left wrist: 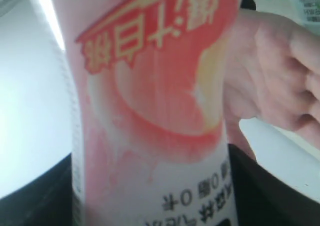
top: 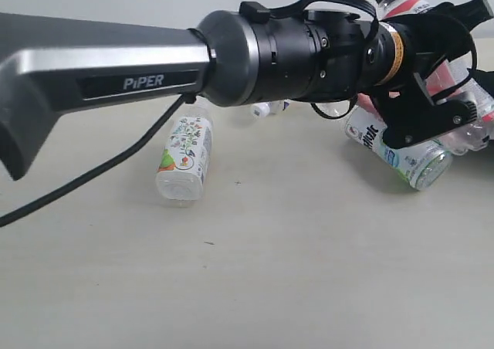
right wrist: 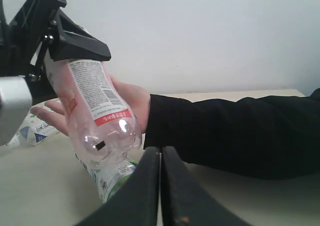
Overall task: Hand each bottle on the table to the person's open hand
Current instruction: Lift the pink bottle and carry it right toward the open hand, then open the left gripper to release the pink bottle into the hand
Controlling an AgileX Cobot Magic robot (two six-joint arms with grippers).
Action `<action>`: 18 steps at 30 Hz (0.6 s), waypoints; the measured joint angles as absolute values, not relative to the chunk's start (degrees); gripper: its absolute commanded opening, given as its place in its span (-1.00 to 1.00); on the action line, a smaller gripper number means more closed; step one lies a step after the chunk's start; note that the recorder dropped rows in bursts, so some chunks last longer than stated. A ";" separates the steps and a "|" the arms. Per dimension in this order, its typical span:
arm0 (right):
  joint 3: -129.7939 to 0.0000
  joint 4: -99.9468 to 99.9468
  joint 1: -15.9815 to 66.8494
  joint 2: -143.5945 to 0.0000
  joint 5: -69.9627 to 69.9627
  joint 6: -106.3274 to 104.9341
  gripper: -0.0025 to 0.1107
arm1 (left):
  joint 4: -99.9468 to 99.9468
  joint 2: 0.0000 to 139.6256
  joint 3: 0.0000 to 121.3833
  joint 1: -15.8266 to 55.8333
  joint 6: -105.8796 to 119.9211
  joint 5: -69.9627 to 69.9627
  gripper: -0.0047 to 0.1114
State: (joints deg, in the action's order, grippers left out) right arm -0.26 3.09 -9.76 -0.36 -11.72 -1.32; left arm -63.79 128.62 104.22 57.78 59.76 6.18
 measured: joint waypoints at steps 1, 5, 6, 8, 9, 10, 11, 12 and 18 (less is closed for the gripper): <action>-0.26 3.09 -9.76 -0.36 -11.72 -1.32 -0.93 | -63.42 130.36 106.10 57.09 59.76 5.82 -0.92; -0.26 3.09 -9.76 -0.36 -11.72 -1.32 -0.93 | -63.03 134.07 108.11 56.20 59.76 4.62 -0.92; -0.26 3.09 -9.76 -0.36 -11.72 -1.32 -0.93 | -62.99 134.91 108.23 55.87 59.61 4.22 -0.92; -0.26 3.09 -9.76 -0.36 -11.72 -1.32 -0.93 | -62.99 135.47 108.36 55.60 58.43 3.98 -0.92; -0.26 3.09 -9.76 -0.36 -11.72 -1.32 -0.93 | -62.77 135.80 108.50 55.23 57.87 3.98 -0.92; -0.26 3.09 -9.76 -0.36 -11.72 -1.32 -0.93 | -62.73 136.21 108.50 54.98 57.64 4.09 -0.92; -0.26 3.09 -9.76 -0.36 -11.72 -1.32 -0.93 | -62.43 136.76 108.50 54.39 57.07 4.37 -0.92; -0.26 3.09 -9.76 -0.36 -11.72 -1.32 -0.93 | -62.43 137.00 108.61 54.25 56.84 4.37 -0.92; -0.26 3.09 -9.76 -0.36 -11.72 -1.32 -0.93 | -62.32 137.13 108.73 53.89 56.59 4.72 -0.92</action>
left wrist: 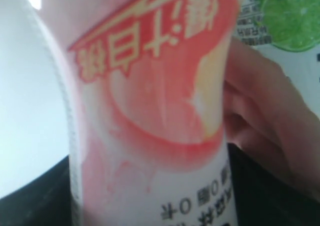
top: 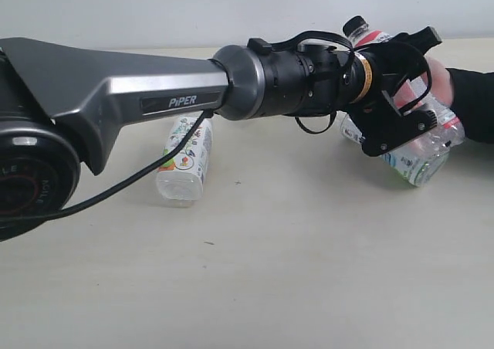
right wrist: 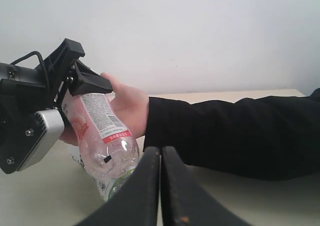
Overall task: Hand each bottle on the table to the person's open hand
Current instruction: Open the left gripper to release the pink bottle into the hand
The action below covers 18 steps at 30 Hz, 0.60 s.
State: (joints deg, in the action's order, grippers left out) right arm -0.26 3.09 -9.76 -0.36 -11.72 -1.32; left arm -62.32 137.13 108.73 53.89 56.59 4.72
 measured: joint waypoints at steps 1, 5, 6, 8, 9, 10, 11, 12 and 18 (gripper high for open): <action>-0.26 3.09 -9.76 -0.36 -11.72 -1.32 -0.93 | -62.16 137.13 108.73 53.89 56.59 4.72 -0.92; -0.26 3.09 -9.76 -0.36 -11.72 -1.32 -0.93 | -60.87 137.13 108.73 53.89 56.59 6.31 -0.92; -0.26 3.09 -9.76 -0.36 -11.72 -1.32 -0.93 | -60.59 137.13 108.73 53.89 56.59 6.97 -0.92; -0.26 3.09 -9.76 -0.36 -11.72 -1.32 -0.93 | -60.11 137.13 108.73 53.89 57.00 7.82 -0.83; -0.26 3.09 -9.76 -0.36 -11.72 -1.32 -0.93 | -60.11 137.13 108.82 53.89 57.16 8.06 -0.73; -0.26 3.09 -9.76 -0.36 -11.72 -1.32 -0.93 | -60.11 137.13 108.86 53.89 57.22 8.20 -0.61; -0.26 3.09 -9.76 -0.36 -11.72 -1.32 -0.93 | -60.11 137.13 108.86 53.99 57.26 8.20 -0.47; -0.26 3.09 -9.76 -0.36 -11.72 -1.32 -0.93 | -60.00 137.13 108.86 53.99 57.38 8.31 -0.31; -0.26 3.09 -9.76 -0.36 -11.72 -1.32 -0.93 | -59.31 137.13 108.95 54.45 57.38 8.92 0.40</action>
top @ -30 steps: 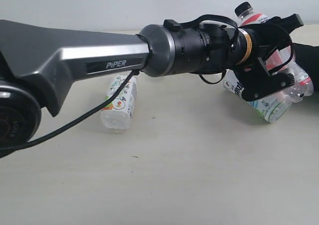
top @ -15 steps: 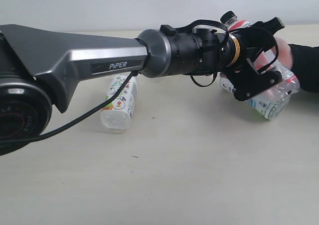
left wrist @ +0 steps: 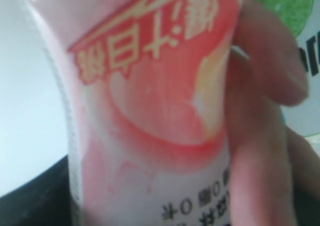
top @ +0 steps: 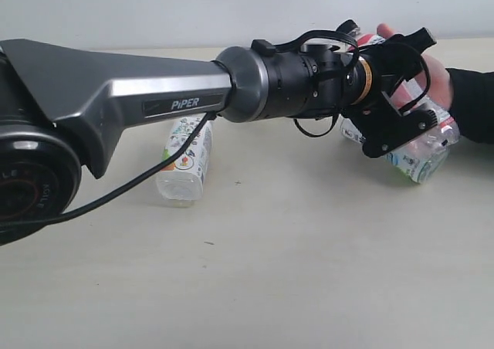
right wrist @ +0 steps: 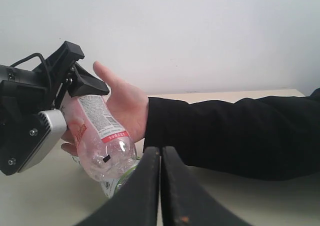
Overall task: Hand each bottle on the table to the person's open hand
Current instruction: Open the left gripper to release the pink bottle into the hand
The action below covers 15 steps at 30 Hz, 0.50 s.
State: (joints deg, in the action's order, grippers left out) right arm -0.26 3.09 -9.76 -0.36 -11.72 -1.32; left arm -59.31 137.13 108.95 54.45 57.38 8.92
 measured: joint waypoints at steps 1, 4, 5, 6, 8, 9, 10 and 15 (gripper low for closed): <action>-0.26 3.09 -9.76 -0.36 -11.72 -1.32 -0.93 | -59.02 137.13 108.95 54.55 57.52 9.17 0.46; -0.26 3.09 -9.76 -0.36 -11.72 -1.32 -0.93 | -58.85 137.13 108.95 54.67 57.76 9.87 0.53; -0.26 3.09 -9.76 -0.36 -11.72 -1.32 -0.93 | -58.85 137.13 108.95 54.80 57.81 10.01 0.53; -0.26 3.09 -9.76 -0.36 -11.72 -1.32 -0.93 | -58.62 137.13 108.95 54.80 57.81 10.26 0.53; -0.26 3.09 -9.76 -0.36 -11.72 -1.32 -0.93 | -58.62 137.13 108.95 54.80 57.81 10.52 0.53; -0.26 3.09 -9.76 -0.36 -11.72 -1.32 -0.93 | -58.62 137.13 108.95 54.80 57.81 10.80 0.53; -0.26 3.09 -9.76 -0.36 -11.72 -1.32 -0.93 | -58.45 137.13 108.95 54.80 57.81 10.87 0.53; -0.26 3.09 -9.76 -0.36 -11.72 -1.32 -0.93 | -58.47 136.90 108.95 54.93 57.37 11.57 0.52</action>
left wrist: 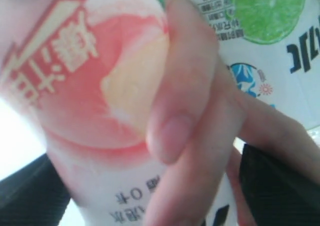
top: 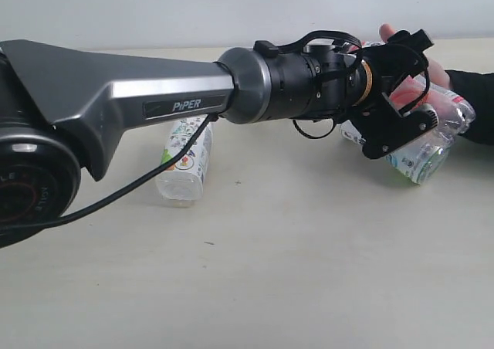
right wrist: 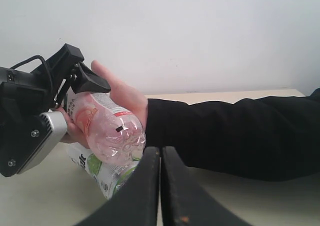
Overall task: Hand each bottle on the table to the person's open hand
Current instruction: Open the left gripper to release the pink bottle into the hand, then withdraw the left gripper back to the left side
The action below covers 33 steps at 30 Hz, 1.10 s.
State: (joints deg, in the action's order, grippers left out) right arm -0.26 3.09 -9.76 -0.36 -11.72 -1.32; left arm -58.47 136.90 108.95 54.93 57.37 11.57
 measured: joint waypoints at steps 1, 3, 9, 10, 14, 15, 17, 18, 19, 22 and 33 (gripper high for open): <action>-0.26 3.09 -9.76 -0.36 -11.72 -1.32 -0.93 | -58.47 136.63 108.95 55.03 57.38 11.72 0.52; -0.26 3.09 -9.76 -0.36 -11.72 -1.32 -0.93 | -58.42 135.78 108.95 55.06 57.15 11.84 0.52; -0.26 3.09 -9.76 -0.36 -11.72 -1.32 -0.93 | -58.33 131.98 108.95 55.62 57.15 14.84 0.52; -0.26 3.09 -9.76 -0.36 -11.72 -1.32 -0.93 | -58.33 131.34 108.95 55.74 57.15 15.43 0.52; -0.26 3.09 -9.76 -0.36 -11.72 -1.32 -0.93 | -58.33 129.21 108.95 55.95 57.15 18.05 0.52; -0.26 3.09 -9.76 -0.36 -11.72 -1.32 -0.93 | -58.33 128.59 108.95 55.95 57.15 18.50 0.52; -0.26 3.09 -9.76 -0.36 -11.72 -1.32 -0.93 | -58.33 127.49 108.95 55.95 57.15 19.75 0.45; -0.26 3.09 -9.76 -0.36 -11.72 -1.32 -0.93 | -58.33 126.71 108.95 56.20 56.97 21.05 0.38; -0.26 3.09 -9.76 -0.36 -11.72 -1.32 -0.93 | -58.33 126.12 108.95 56.44 56.52 22.20 0.26; -0.26 3.09 -9.76 -0.36 -11.72 -1.32 -0.93 | -58.33 123.95 108.95 57.37 52.58 27.48 -0.35; -0.26 3.09 -9.76 -0.36 -11.72 -1.32 -0.93 | -45.73 113.75 108.95 57.34 31.17 44.78 -0.88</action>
State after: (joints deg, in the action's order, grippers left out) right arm -0.26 3.09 -9.76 -0.36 -11.72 -1.32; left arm -45.73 113.75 108.95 57.34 31.17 44.78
